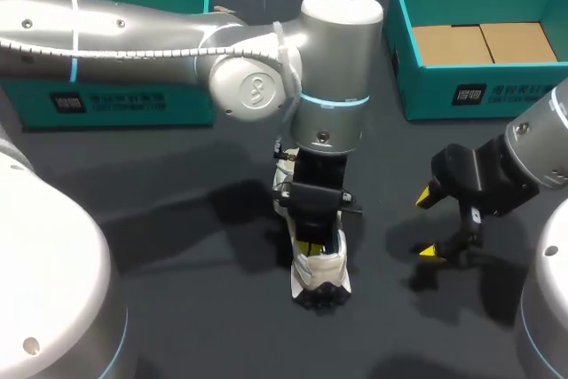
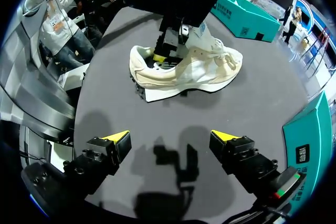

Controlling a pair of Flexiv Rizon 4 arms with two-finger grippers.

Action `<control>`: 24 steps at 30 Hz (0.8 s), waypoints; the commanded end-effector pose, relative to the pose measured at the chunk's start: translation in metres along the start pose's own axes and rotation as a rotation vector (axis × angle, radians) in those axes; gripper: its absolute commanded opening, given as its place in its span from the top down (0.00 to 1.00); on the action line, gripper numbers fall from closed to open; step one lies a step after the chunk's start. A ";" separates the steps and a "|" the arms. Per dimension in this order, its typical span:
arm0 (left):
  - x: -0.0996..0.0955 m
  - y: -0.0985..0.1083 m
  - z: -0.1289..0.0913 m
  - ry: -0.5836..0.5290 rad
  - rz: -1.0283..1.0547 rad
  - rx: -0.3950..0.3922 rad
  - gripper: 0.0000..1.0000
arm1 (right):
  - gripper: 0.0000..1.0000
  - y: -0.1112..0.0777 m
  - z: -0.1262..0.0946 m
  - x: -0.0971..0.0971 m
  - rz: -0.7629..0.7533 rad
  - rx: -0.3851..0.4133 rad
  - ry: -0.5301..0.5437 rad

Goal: Take the shoe out of the shoebox, open the shoe tongue, remove and reinsert the insole, then place the shoe into the shoebox

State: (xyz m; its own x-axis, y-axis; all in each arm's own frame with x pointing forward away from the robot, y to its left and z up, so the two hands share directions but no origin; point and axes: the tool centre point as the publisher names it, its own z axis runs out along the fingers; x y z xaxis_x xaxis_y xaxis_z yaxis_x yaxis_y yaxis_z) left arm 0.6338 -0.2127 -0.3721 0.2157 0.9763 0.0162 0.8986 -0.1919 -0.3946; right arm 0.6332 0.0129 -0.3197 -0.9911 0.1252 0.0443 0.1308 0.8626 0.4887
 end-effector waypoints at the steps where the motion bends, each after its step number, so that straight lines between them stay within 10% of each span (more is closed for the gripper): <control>1: -0.007 0.002 -0.004 -0.003 -0.008 -0.014 1.00 | 0.00 0.000 0.000 0.002 0.001 0.002 -0.003; 6: -0.007 -0.005 -0.015 0.003 0.004 -0.047 1.00 | 0.00 0.000 0.000 0.002 0.001 0.002 -0.003; 24: -0.013 0.018 0.047 0.044 -0.137 -0.059 1.00 | 0.00 0.000 0.000 0.002 0.001 0.002 -0.003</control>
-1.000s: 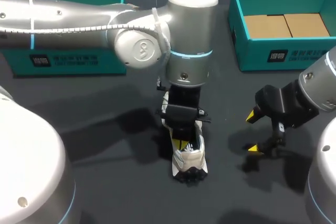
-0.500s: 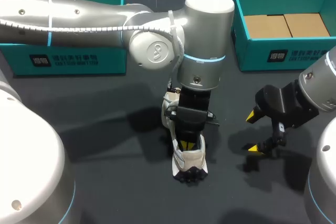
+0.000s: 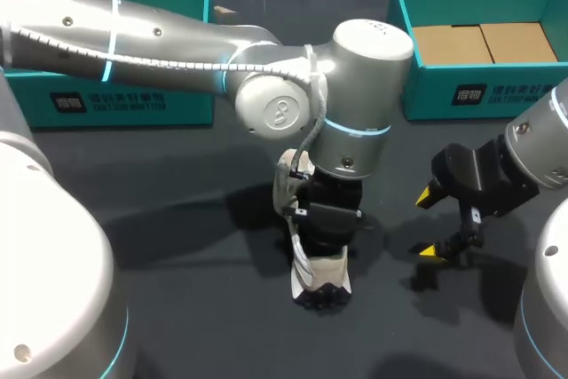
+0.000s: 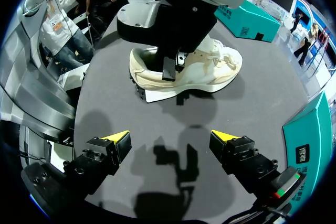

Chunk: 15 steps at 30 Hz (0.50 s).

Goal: Take the shoe out of the shoebox, open the shoe tongue, remove and reinsert the insole, then place the shoe into the shoebox

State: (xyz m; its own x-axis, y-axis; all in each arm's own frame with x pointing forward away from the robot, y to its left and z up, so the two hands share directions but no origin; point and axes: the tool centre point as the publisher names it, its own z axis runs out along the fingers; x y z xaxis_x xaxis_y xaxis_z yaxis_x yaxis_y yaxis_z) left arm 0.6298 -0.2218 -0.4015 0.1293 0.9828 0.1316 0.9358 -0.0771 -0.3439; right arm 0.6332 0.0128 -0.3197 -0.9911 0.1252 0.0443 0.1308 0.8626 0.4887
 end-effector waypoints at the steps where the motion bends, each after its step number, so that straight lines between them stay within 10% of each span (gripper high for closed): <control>1: -0.006 0.007 0.018 -0.045 -0.022 -0.014 1.00 | 0.00 0.000 0.000 0.002 0.001 0.002 -0.003; 15: 0.013 -0.010 -0.033 -0.071 -0.010 -0.135 1.00 | 0.00 0.000 0.000 0.002 0.001 0.002 -0.003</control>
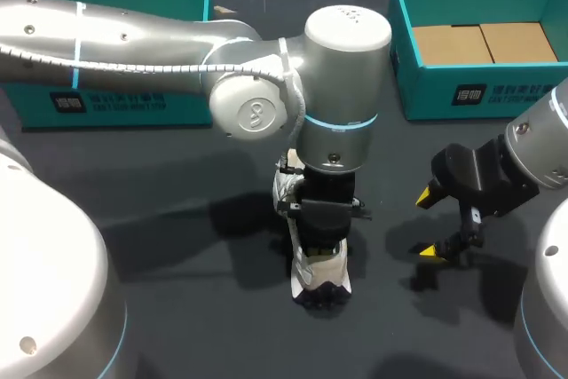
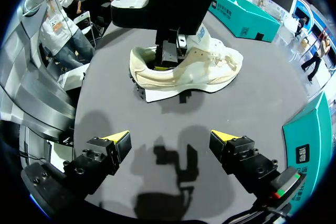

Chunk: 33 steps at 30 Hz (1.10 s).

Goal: Take the shoe out of the shoebox, open the shoe tongue, remove and reinsert the insole, then place the shoe into the shoebox

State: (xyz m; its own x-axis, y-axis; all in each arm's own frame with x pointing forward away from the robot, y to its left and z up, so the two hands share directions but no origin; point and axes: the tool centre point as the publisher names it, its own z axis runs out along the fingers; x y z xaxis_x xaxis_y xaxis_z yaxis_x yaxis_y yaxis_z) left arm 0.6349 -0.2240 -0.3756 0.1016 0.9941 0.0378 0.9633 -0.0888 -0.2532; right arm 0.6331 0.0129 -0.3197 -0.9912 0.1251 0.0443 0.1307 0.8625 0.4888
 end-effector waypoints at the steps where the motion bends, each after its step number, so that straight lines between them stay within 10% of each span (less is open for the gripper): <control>1: 0.012 -0.005 -0.006 0.045 -0.014 -0.042 1.00 | 0.00 0.000 0.000 0.002 0.001 0.003 -0.003; 17: 0.006 0.008 0.049 0.121 -0.090 -0.019 1.00 | 0.00 0.000 0.000 0.002 0.001 0.003 -0.003; 33: -0.006 -0.017 0.004 -0.144 -0.060 -0.024 1.00 | 0.00 0.000 0.000 0.002 0.001 0.003 -0.003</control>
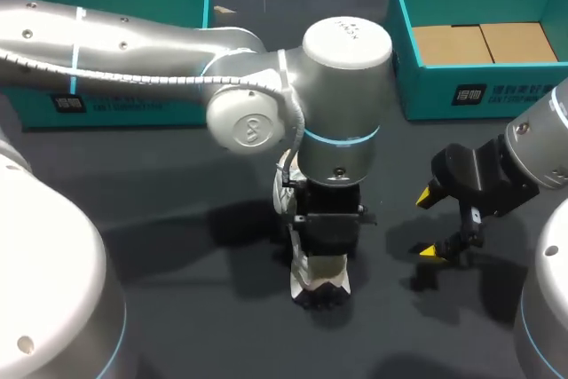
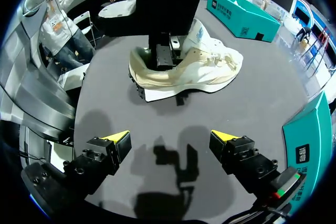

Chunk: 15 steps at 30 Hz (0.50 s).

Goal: Take the shoe out of the shoebox, open the shoe tongue, remove and reinsert the insole, then place the shoe into the shoebox

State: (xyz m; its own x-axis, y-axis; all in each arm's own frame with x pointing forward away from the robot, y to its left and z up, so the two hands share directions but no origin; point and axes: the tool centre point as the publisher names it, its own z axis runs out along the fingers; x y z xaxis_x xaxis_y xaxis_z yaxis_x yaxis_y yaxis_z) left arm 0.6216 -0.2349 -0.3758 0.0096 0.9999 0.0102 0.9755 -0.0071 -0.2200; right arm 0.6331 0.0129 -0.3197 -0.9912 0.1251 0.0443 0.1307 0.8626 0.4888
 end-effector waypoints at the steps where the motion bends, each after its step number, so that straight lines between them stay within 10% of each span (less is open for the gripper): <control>1: 0.004 -0.006 0.005 -0.091 0.021 0.012 1.00 | 0.00 0.000 0.000 0.002 0.001 0.003 -0.003; 15: 0.010 0.022 0.024 -0.076 -0.082 -0.063 1.00 | 0.00 0.000 0.000 0.002 0.001 0.003 -0.003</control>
State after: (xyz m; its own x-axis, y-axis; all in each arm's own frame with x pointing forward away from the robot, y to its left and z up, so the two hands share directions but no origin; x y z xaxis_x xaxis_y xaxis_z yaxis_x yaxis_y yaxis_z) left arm 0.6356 -0.2281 -0.3997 -0.0825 0.9958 -0.0393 0.9811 0.0742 -0.1789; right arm 0.6331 0.0129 -0.3196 -0.9912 0.1250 0.0442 0.1306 0.8625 0.4888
